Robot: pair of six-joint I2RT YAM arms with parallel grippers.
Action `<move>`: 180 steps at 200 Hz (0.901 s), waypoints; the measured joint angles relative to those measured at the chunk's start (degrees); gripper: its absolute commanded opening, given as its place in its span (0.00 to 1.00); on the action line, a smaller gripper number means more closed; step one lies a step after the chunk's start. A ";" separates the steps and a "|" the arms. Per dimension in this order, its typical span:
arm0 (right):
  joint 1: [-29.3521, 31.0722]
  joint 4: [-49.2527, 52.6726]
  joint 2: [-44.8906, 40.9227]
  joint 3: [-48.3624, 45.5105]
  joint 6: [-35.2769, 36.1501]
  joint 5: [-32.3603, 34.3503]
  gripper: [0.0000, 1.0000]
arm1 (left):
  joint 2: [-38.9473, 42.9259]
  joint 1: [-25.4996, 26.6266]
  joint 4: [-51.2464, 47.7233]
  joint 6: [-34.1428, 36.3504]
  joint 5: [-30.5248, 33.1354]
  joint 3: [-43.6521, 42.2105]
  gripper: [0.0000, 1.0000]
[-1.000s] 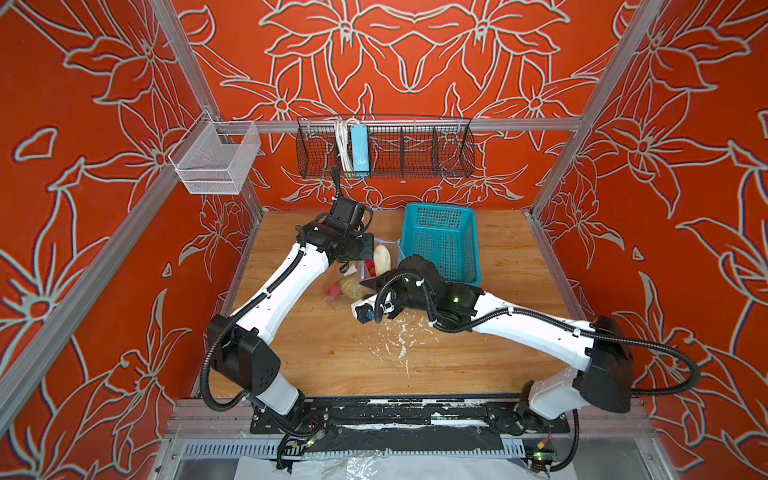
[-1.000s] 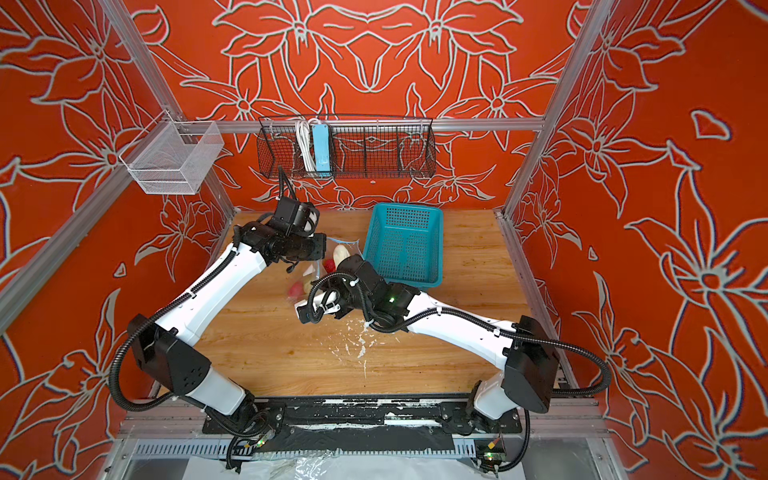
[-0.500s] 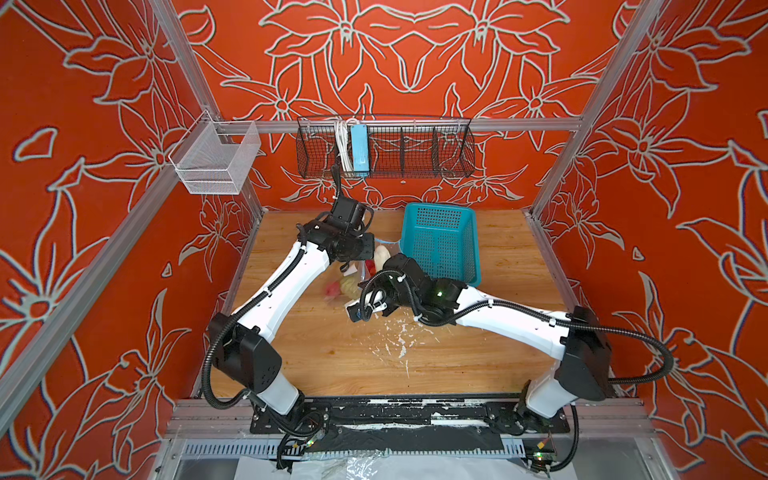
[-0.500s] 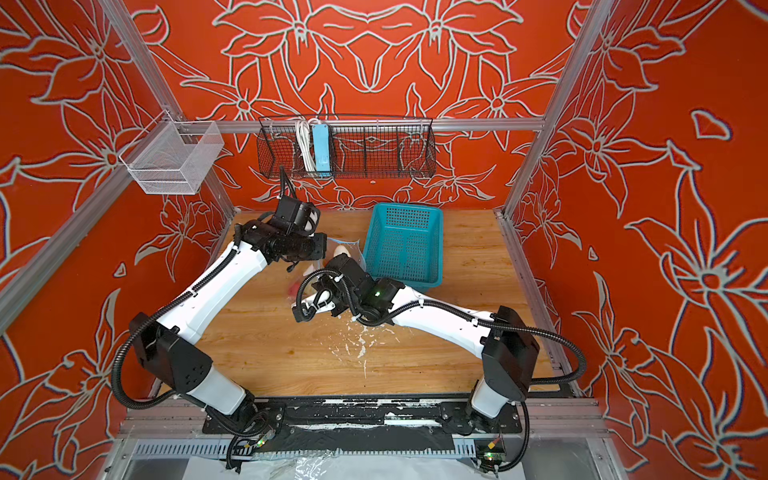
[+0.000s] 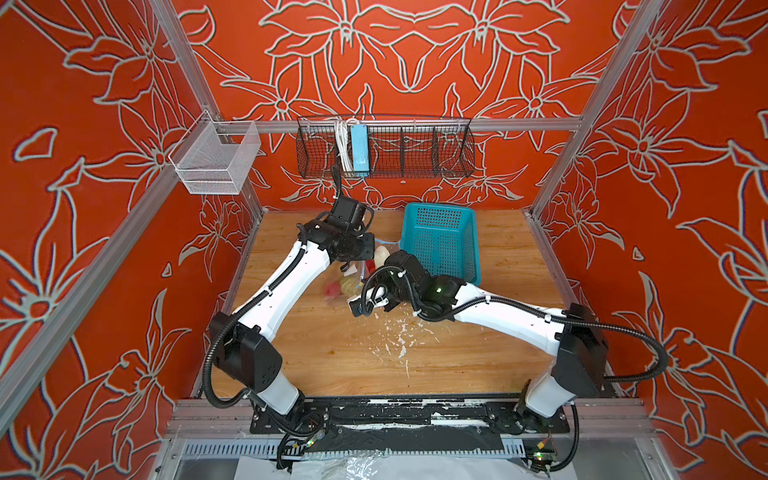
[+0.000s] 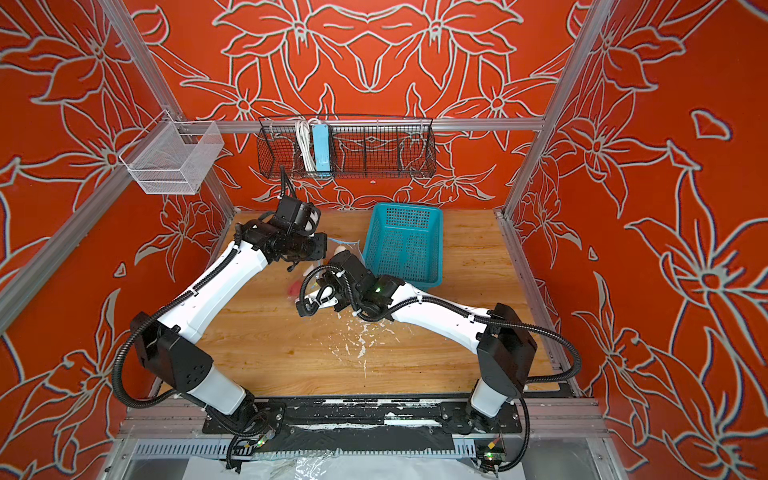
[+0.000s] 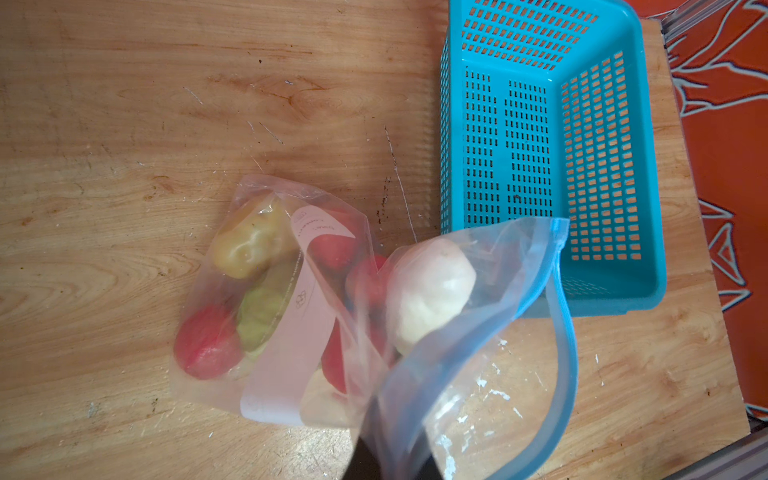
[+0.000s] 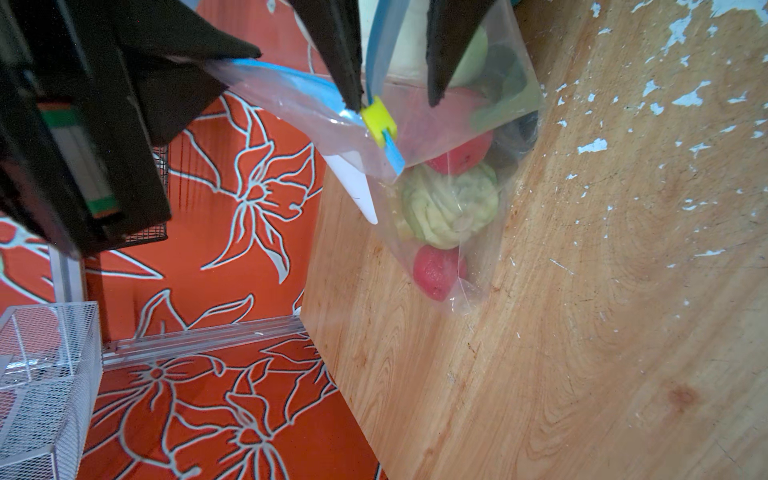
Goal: Place the food in the zip-top bag and seal the zipper
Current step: 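Pinch the blue zipper edge with the right gripper beside the left gripper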
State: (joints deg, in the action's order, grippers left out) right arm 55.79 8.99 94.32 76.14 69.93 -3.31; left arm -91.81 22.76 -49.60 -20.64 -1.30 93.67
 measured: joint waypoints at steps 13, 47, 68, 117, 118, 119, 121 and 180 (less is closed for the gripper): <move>0.00 -0.33 0.00 0.00 0.00 -0.26 0.29 | -0.28 0.00 -0.13 0.00 -0.07 0.28 0.00; 0.00 -0.48 0.07 0.00 0.35 -0.42 0.29 | -0.83 0.00 -0.76 -0.02 -0.15 1.09 0.00; 0.00 -0.52 0.26 0.00 0.39 -0.48 0.29 | -1.16 0.00 -0.94 -0.17 -0.31 1.46 0.00; 0.00 -0.76 1.05 0.17 0.92 -0.59 0.29 | -1.38 0.00 -1.29 -0.35 -0.44 1.70 0.00; 0.00 -0.74 1.05 0.17 0.92 -0.59 0.29 | -1.38 0.00 -1.29 -0.37 -0.44 1.70 0.00; 0.00 -0.76 1.07 0.17 0.94 -0.59 0.29 | -1.38 0.00 -1.31 -0.37 -0.44 1.70 0.00; 0.00 -0.74 1.09 0.17 0.94 -0.61 0.29 | -1.38 0.00 -1.33 -0.39 -0.44 1.70 0.00; 0.00 -1.95 1.09 0.20 0.96 -2.67 0.35 | -1.38 0.00 -1.49 -0.44 -0.50 1.70 0.00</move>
State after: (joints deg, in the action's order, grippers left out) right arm 55.79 7.05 95.42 76.34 70.89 -5.98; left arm -93.19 22.76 -51.09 -21.08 -1.80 95.37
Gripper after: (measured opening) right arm 0.328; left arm 0.047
